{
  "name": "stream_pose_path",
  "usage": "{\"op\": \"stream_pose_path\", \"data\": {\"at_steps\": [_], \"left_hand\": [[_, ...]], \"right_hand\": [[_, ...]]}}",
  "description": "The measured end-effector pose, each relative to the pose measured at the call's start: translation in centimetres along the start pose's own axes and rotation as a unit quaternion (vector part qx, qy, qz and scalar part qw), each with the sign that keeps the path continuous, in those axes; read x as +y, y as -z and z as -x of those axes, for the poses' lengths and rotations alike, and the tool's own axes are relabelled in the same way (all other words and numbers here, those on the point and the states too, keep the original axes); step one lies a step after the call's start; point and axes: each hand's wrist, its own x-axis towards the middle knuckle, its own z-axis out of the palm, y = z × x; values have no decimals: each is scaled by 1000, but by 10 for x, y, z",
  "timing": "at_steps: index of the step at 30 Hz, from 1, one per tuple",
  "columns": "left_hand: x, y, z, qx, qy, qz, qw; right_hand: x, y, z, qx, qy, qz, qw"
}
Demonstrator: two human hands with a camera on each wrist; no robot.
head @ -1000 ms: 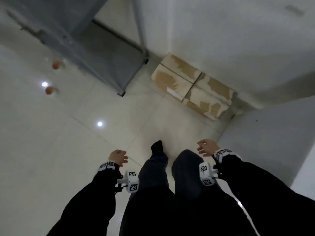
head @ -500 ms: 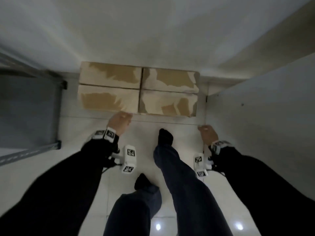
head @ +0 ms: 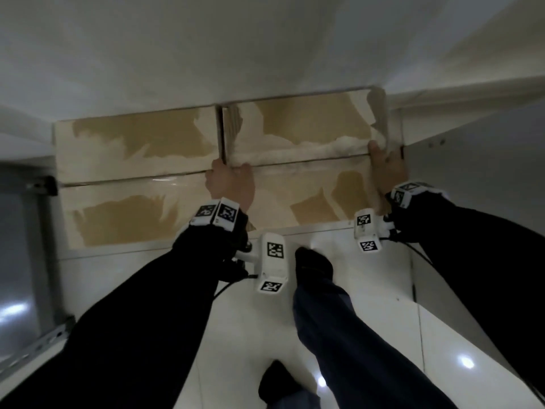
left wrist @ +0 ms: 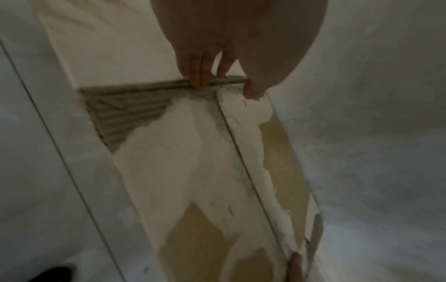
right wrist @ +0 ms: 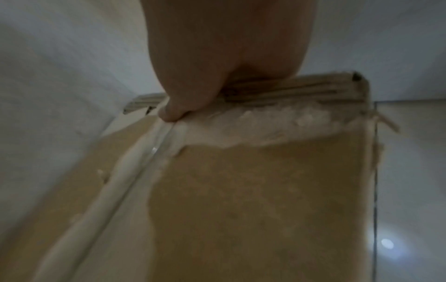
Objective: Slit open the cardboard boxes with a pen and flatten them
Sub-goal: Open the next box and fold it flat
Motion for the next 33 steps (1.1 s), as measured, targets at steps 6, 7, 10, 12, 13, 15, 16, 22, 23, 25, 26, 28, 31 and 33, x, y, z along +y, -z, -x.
{"op": "stream_pose_path", "data": {"at_steps": [6,7,10,12,13,15,16,22,23,25,26,28,31,33], "left_hand": [[10,-21,1,36,-14,-4,999],[10,-20,0,32,-13,17,999],[8,-13,-4,-28,-25,45,998],[4,-8,-2,-75,-54,59,994],[4,-4,4,-84,-59,73,992],[5,4,21,-77,-70,76,992],[7,11,33,-71,-77,68,992],[7,86,116,-74,-89,56,992],[7,103,134,-69,-86,66,992],[8,140,170,-49,-86,79,992],[9,161,189,-39,-88,87,992],[13,204,227,-15,-104,101,989],[21,260,277,19,-124,119,985],[28,300,322,38,-156,146,976]], "right_hand": [[5,5,-6,-9,-39,-8,999],[4,7,-5,6,-36,-5,999],[15,17,3,13,-37,-8,999],[24,28,18,16,-37,-10,999],[28,34,28,20,-34,-17,999],[34,47,53,15,-34,-26,999],[35,52,66,14,-35,-29,999],[17,106,167,34,-14,-59,998],[11,116,189,35,-5,-54,998],[-2,137,234,37,15,-62,997],[-10,149,256,34,27,-68,997],[-29,176,303,20,60,-63,996],[-59,218,360,-3,119,-46,992],[-76,253,408,1,156,-37,987]]}}
